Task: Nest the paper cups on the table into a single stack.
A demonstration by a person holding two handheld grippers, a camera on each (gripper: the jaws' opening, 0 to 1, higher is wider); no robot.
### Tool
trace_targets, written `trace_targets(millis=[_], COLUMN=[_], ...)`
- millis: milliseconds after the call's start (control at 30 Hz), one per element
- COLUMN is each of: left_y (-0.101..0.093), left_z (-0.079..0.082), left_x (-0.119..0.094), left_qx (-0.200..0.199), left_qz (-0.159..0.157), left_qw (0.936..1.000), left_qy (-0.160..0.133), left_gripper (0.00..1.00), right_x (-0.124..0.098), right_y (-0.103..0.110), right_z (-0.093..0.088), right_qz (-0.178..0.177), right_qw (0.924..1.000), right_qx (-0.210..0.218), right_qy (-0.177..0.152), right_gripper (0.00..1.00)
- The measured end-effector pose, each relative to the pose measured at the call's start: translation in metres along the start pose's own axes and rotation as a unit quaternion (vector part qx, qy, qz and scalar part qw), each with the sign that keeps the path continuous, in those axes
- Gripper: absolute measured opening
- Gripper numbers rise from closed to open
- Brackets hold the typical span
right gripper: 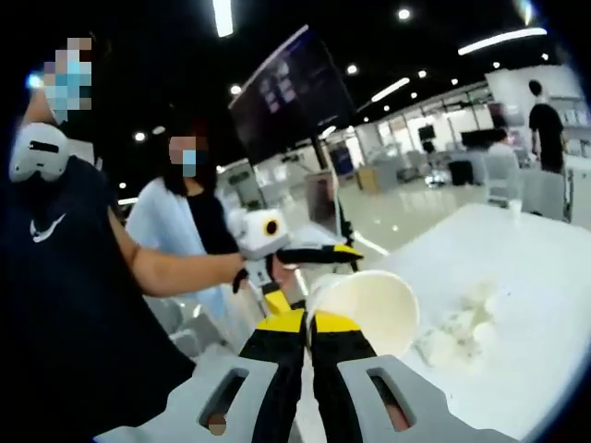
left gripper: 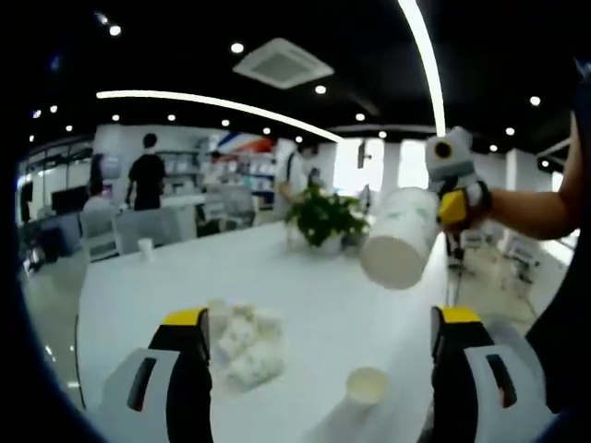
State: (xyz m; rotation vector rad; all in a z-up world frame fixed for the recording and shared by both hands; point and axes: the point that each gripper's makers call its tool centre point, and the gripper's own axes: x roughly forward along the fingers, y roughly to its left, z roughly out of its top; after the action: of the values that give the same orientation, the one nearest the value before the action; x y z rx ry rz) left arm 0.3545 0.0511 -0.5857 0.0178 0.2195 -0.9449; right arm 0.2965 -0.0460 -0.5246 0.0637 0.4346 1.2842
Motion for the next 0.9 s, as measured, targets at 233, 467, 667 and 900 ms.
trace_targets(millis=[233,467,667,900], left_y=[0.013,0.025,0.024,0.025], left_z=[-0.006,-0.027,-0.037,-0.04], left_x=[-0.011,-0.024,-0.033,-0.04], left_qx=[0.005,-0.005,0.003,0.013], left_qz=[0.027,0.059,0.066,0.071], left_qw=[0.9996,0.9979,0.9972,0.997], left_qy=[0.01,0.027,0.035,0.029], left_gripper=[0.97,0.96,0.96,0.97], right_x=[-0.007,-0.014,-0.024,-0.026], right_y=[-0.007,-0.013,-0.002,0.002], right_z=[0.009,0.0,-0.027,-0.045], right_qz=[-0.027,-0.065,-0.098,-0.128], right_qw=[0.9988,0.9943,0.9823,0.9698], right_qx=[-0.025,-0.06,-0.105,-0.118], right_qy=[0.031,0.06,0.121,0.171], right_gripper=[0.0,0.0,0.0,0.0])
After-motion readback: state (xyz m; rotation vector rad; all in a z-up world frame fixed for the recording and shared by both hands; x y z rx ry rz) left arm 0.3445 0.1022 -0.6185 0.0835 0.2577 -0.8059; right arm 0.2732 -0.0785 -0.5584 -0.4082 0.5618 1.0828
